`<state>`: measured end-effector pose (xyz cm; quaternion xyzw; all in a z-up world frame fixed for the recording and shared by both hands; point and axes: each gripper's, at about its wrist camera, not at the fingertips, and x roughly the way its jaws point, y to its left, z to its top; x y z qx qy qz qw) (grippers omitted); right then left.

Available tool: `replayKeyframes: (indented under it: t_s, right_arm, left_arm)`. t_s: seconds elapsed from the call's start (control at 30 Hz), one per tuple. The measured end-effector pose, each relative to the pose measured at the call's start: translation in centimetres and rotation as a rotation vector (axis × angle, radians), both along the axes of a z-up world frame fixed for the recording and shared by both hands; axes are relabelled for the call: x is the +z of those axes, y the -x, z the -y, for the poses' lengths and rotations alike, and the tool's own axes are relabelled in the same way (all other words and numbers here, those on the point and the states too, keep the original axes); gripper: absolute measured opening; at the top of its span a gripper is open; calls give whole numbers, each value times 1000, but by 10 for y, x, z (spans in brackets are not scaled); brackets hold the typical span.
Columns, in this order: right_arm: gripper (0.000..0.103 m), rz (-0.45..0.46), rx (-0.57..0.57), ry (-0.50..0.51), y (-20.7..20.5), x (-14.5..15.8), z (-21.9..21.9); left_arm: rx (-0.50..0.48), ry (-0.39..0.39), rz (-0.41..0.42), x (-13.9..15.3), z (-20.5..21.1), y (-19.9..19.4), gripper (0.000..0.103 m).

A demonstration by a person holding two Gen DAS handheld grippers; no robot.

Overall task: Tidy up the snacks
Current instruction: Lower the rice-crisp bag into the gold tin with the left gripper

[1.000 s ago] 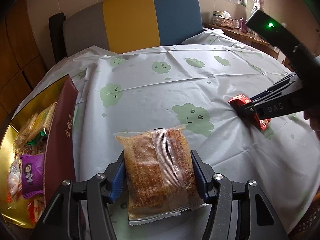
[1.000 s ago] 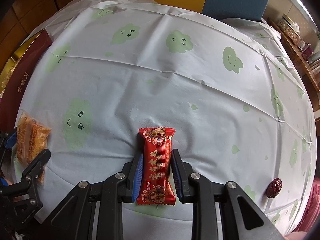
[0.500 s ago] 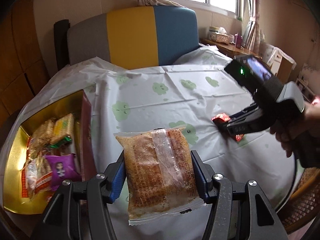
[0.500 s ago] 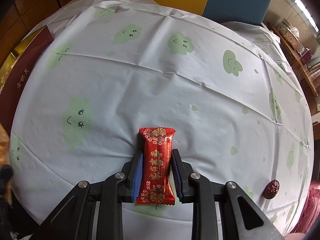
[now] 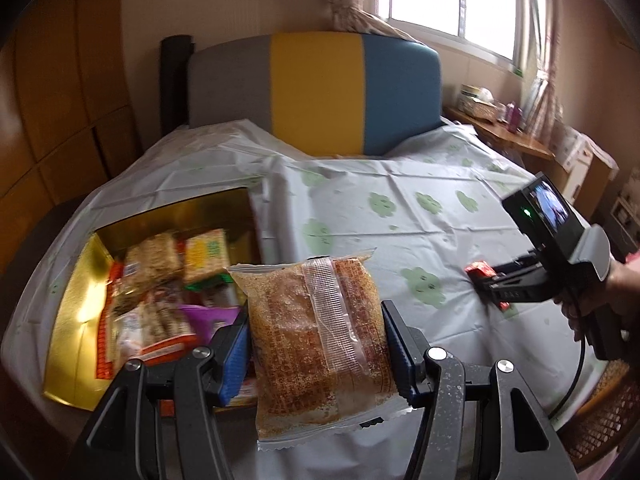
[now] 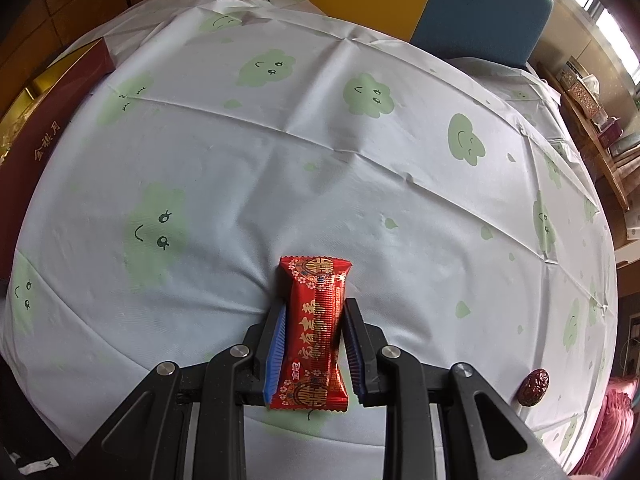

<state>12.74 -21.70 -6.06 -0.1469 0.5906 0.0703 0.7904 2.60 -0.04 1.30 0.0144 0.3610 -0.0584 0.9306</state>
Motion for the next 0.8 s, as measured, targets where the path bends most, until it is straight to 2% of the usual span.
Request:
replayKeyframes:
  t_s: [0.23, 0.57, 0.8]
  right_arm:
    - [27, 9, 10, 12, -1, -1, 4]
    - [27, 10, 10, 18, -2, 0, 4]
    - [27, 15, 23, 39, 0, 0, -1]
  left_arm:
    - [105, 29, 0, 7, -48, 4, 60]
    - [422, 74, -9, 11, -163, 19, 60]
    - [586, 83, -27, 3, -217, 45, 60]
